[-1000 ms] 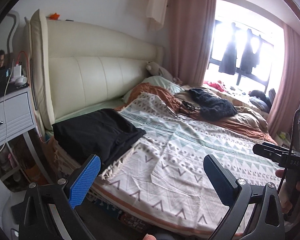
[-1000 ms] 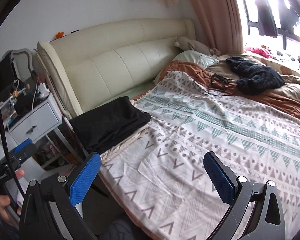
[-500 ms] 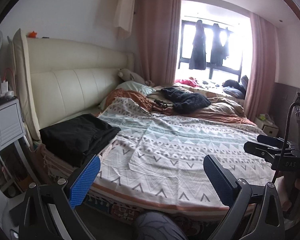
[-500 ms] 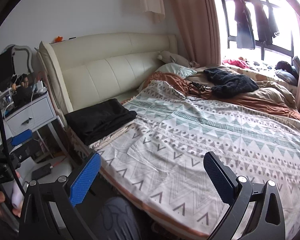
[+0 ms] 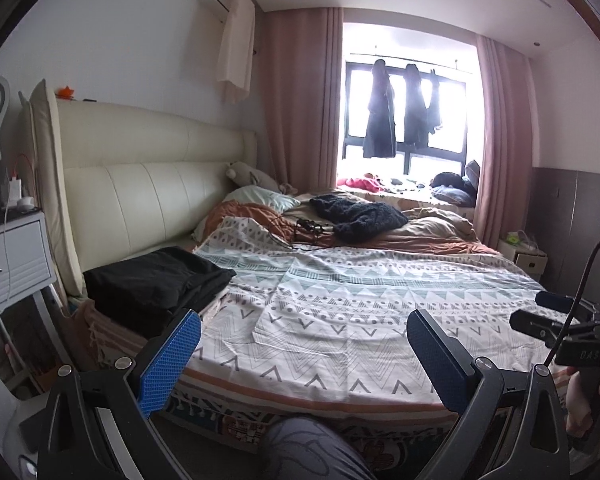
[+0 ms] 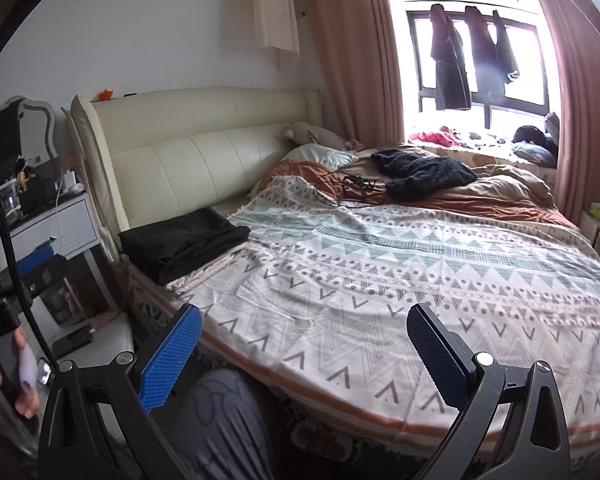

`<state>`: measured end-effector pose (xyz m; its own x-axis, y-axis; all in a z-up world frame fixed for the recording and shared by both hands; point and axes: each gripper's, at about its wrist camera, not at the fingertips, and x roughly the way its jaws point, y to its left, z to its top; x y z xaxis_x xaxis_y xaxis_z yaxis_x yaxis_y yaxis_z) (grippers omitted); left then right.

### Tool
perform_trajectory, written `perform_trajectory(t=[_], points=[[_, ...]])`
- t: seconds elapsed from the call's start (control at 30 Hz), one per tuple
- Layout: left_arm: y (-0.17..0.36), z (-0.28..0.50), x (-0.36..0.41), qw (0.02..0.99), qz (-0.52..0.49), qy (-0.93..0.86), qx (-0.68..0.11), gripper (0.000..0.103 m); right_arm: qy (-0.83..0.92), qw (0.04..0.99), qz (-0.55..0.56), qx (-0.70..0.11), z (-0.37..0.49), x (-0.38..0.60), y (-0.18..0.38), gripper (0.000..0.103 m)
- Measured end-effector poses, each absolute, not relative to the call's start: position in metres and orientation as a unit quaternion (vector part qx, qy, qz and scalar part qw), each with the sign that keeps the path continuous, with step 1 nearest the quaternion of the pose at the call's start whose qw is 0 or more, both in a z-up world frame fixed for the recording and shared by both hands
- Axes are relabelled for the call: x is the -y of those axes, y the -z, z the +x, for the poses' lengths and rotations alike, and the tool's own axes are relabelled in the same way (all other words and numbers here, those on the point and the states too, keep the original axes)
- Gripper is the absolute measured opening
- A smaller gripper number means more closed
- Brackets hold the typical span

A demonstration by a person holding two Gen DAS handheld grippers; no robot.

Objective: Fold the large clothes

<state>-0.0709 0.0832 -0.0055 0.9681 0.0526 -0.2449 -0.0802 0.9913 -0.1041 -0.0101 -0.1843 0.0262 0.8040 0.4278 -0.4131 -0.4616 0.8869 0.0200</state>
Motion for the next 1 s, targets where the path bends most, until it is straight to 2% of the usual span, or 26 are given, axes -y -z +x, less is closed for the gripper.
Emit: perform_trajectory(t=[1.0], points=[[0.019,-0.069,-0.077,0.991,-0.056,-0.018,-0.121,0.103,-0.208,0.949,-0.005,-0.238,-0.002,0.207,-0.005,0.103]])
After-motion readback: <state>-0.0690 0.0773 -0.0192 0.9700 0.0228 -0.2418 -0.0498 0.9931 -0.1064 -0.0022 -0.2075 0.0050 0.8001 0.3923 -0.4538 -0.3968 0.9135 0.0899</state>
